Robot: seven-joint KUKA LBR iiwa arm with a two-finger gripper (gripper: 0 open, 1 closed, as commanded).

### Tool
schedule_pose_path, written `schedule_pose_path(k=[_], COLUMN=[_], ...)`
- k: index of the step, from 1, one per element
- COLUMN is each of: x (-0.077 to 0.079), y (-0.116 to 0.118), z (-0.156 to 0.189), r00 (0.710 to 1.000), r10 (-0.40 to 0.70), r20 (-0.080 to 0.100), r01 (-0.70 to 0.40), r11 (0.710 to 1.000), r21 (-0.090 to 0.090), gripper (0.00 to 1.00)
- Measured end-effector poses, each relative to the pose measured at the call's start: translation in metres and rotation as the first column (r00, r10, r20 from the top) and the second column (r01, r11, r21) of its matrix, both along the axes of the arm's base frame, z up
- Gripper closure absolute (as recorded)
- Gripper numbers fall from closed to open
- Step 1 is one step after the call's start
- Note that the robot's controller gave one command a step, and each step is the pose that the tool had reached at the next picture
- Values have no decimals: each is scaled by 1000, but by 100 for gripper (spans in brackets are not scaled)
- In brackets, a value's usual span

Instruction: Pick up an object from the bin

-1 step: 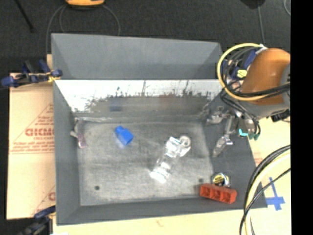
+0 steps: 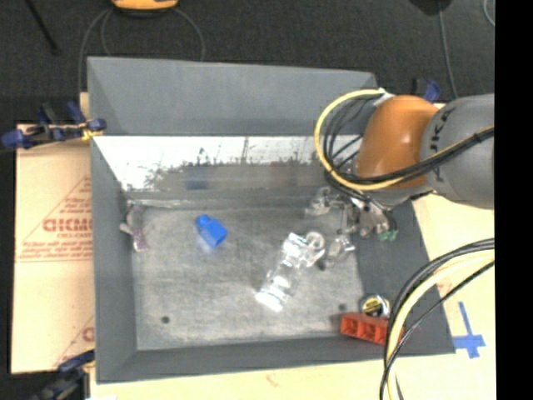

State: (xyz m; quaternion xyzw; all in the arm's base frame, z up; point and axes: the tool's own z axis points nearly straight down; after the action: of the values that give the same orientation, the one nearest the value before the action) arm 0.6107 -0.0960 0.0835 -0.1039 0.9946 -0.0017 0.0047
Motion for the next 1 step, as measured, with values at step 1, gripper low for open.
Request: schedule_pose_path(k=[1], x=[-8], y=[32], z=[18], r00=[992], r10=[126], r20=[-6], r01=[-126], r11=[992], r21=[1], gripper=[0])
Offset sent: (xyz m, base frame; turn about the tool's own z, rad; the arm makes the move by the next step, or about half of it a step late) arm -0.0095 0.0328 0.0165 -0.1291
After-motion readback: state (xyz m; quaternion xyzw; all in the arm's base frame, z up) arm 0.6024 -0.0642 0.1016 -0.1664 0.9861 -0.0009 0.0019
